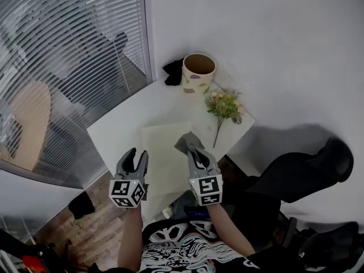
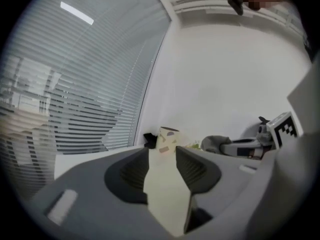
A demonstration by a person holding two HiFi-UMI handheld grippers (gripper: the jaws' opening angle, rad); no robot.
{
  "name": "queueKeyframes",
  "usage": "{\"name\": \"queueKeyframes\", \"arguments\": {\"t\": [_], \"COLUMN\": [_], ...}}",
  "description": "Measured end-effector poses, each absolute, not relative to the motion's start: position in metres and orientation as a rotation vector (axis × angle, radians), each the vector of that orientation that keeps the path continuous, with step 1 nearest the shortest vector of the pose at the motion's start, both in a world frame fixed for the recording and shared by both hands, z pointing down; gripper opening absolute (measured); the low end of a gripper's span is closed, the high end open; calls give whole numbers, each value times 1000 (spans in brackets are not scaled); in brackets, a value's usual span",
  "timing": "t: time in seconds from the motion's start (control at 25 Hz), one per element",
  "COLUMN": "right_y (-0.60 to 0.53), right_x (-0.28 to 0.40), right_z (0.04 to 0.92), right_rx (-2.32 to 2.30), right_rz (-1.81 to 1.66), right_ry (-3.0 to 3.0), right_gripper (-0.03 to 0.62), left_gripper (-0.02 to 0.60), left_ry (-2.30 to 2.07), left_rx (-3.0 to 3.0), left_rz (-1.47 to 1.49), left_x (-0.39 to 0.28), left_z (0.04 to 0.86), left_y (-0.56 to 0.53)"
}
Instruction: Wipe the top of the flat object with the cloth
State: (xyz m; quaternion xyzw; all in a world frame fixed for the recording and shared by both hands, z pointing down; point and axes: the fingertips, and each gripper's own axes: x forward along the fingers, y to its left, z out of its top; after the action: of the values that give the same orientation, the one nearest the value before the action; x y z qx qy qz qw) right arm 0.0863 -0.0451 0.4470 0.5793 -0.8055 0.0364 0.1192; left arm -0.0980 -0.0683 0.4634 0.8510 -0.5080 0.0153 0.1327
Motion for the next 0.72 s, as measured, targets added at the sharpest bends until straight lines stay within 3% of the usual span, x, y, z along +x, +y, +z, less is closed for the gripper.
{"name": "queueKeyframes", "arguments": {"t": [0.72], "right_y": [-17], "right_x": [93], "right_z": [440], "right_rx": [1732], "right_rz": [70], "right_ry": [-2346], "right_gripper": [17], "left_gripper": [207], "left_ry": [-1476], "left_rx": [2489], "left_rz": [1], "left_x": [-90], "left_z": [447], "left_y": [-45]}}
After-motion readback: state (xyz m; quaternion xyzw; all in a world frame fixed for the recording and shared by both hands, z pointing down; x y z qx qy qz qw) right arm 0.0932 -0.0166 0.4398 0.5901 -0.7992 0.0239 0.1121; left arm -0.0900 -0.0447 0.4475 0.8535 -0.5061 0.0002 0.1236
